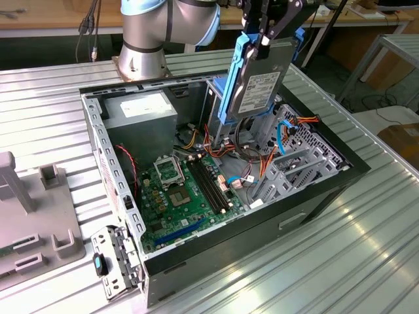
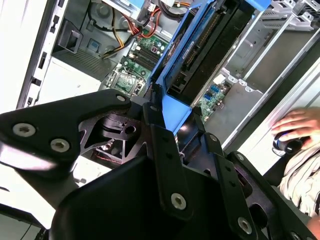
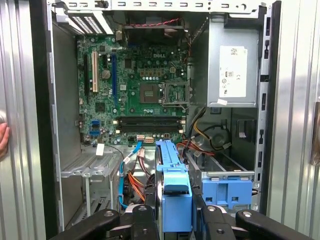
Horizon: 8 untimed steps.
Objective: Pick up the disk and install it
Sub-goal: 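Pick up the disk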
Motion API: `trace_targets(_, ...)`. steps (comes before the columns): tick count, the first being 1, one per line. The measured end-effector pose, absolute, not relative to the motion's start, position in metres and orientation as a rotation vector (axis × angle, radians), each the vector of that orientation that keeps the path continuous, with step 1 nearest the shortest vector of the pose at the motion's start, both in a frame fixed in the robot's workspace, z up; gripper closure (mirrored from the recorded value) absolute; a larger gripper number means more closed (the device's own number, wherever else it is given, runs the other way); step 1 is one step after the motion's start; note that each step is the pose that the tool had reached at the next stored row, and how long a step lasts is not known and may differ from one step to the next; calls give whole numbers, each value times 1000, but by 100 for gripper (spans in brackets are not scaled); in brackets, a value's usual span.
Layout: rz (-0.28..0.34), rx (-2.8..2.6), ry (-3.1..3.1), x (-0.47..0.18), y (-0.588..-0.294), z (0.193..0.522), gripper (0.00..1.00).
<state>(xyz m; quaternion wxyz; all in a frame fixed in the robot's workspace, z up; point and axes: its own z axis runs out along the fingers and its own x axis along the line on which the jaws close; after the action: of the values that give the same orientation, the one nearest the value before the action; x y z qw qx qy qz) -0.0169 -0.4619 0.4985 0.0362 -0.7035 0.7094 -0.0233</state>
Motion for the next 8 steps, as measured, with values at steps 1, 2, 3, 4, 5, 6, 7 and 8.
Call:
trace_targets(1, -72, -2161, 2179, -16, -462, 498, 64)
trace_targets(2, -72, -2161, 2179, -16, -462, 498, 64)
trace_targets(3, -72, -2161, 2179, -16, -462, 499, 64)
trace_targets(4, -72, -2161, 2179, -16, -463, 498, 64)
trace_targets(5, -72, -2161, 2179, -16, -464, 498, 64)
trace_targets(6, -72, -2161, 2179, -16, -464, 498, 64)
trace_targets(7, -72, -2161, 2179, -15, -464, 498, 64)
trace_targets(8, -72, -2161, 2179, -15, -465, 498, 64)
